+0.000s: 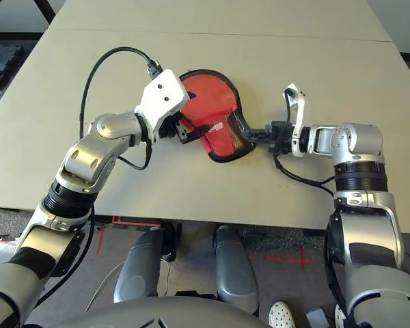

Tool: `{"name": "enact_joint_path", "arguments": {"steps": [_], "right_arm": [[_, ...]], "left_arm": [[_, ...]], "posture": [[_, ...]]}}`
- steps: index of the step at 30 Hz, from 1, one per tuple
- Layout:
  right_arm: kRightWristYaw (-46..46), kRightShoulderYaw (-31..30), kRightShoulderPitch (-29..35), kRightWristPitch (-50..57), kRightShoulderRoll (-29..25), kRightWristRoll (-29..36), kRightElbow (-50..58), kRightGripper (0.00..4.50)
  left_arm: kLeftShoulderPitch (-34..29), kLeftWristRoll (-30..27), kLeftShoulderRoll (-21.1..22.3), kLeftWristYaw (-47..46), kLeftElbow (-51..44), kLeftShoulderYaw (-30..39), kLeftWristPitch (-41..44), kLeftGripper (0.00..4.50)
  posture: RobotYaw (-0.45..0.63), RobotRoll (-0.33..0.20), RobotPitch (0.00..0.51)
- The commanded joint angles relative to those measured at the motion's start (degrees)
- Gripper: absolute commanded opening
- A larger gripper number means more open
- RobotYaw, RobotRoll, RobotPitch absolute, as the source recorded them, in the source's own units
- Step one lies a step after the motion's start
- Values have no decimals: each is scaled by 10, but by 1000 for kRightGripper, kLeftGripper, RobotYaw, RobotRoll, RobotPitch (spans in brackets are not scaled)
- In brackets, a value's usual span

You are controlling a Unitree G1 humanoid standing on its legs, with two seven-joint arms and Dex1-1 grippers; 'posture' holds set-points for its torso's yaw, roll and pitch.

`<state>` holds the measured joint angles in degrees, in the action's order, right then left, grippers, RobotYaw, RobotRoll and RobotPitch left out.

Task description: Store the ping-pong paddle in its case and zip it.

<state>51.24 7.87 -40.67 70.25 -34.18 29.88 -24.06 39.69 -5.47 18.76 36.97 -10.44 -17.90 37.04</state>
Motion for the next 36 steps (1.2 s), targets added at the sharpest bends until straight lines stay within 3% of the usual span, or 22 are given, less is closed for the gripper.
{"name": "enact_joint_path", "arguments": {"steps": [1, 13, 25, 30, 36], "right_arm": [[-8, -5, 34, 44, -9, 13, 16, 43], [2, 34, 122, 91, -92, 70, 103, 43], [5, 114, 262, 128, -158, 141, 202, 43], [-8, 144, 297, 149, -155, 167, 237, 43], [-40, 173, 324, 195, -110, 199, 299, 43]], "left_arm": [[-11, -2, 1, 3, -9, -1, 2, 4500], [-10, -1, -3, 5, 3, -4, -9, 4500], [-1, 0, -13, 16, 25, -14, -31, 4500], [2, 1, -20, 20, 34, -16, -39, 4500], [5, 3, -26, 22, 44, -18, -46, 4500]], "posture": [[51, 0, 256], [10, 0, 259], [-52, 0, 259], [-67, 0, 262], [-78, 0, 264]]}}
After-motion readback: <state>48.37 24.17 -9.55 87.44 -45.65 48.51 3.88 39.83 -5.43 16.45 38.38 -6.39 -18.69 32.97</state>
